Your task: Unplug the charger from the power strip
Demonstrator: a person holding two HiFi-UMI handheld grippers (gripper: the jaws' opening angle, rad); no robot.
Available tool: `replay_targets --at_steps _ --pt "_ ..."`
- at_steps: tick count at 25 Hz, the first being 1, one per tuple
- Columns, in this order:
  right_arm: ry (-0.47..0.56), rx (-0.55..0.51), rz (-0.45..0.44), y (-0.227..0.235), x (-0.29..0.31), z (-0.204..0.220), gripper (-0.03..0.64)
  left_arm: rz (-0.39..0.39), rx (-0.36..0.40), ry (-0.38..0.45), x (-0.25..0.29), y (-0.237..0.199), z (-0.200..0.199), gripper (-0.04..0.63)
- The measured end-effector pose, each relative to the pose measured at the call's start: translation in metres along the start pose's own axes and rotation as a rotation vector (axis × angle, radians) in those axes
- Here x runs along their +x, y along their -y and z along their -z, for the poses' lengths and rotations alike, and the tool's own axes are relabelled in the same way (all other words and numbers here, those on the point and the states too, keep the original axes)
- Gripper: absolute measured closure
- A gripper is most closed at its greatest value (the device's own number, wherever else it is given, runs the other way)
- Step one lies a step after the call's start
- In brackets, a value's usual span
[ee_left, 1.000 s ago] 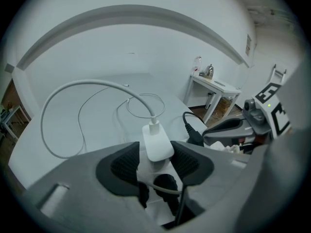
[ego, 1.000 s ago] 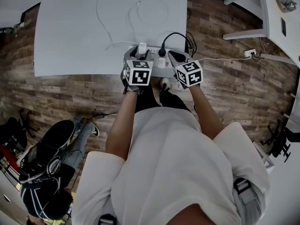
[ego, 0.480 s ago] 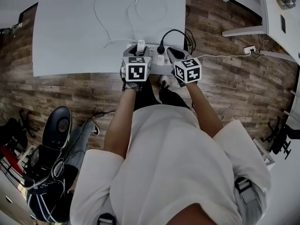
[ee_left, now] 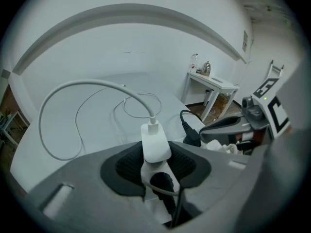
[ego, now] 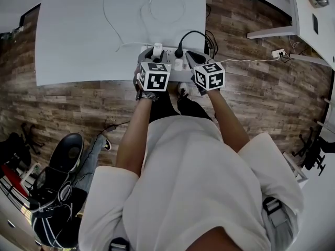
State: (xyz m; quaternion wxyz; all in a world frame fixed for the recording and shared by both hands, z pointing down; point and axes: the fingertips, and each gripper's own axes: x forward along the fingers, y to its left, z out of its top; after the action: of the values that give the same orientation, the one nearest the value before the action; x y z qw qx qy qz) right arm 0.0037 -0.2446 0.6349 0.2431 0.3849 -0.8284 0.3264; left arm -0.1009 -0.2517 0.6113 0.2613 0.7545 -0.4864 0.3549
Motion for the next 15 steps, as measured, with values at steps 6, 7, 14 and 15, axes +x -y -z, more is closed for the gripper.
replay_targets --at_steps 6,7,14,15 --pt "-0.006 0.004 0.002 0.003 0.002 -0.0009 0.615 0.035 -0.117 -0.002 0.0031 -0.0049 -0.0012 0.445" --pt "-0.006 0.001 0.005 0.0036 0.002 -0.0007 0.615 0.043 -0.147 -0.002 0.0034 -0.0055 -0.0012 0.445" --pt "-0.002 -0.002 0.008 0.0037 0.0025 0.0035 0.615 0.036 -0.111 0.0 0.0037 -0.0034 0.0008 0.445" --pt "-0.001 -0.002 0.01 0.0037 0.0025 0.0041 0.615 0.03 -0.083 0.001 0.0039 -0.0019 0.0012 0.444"
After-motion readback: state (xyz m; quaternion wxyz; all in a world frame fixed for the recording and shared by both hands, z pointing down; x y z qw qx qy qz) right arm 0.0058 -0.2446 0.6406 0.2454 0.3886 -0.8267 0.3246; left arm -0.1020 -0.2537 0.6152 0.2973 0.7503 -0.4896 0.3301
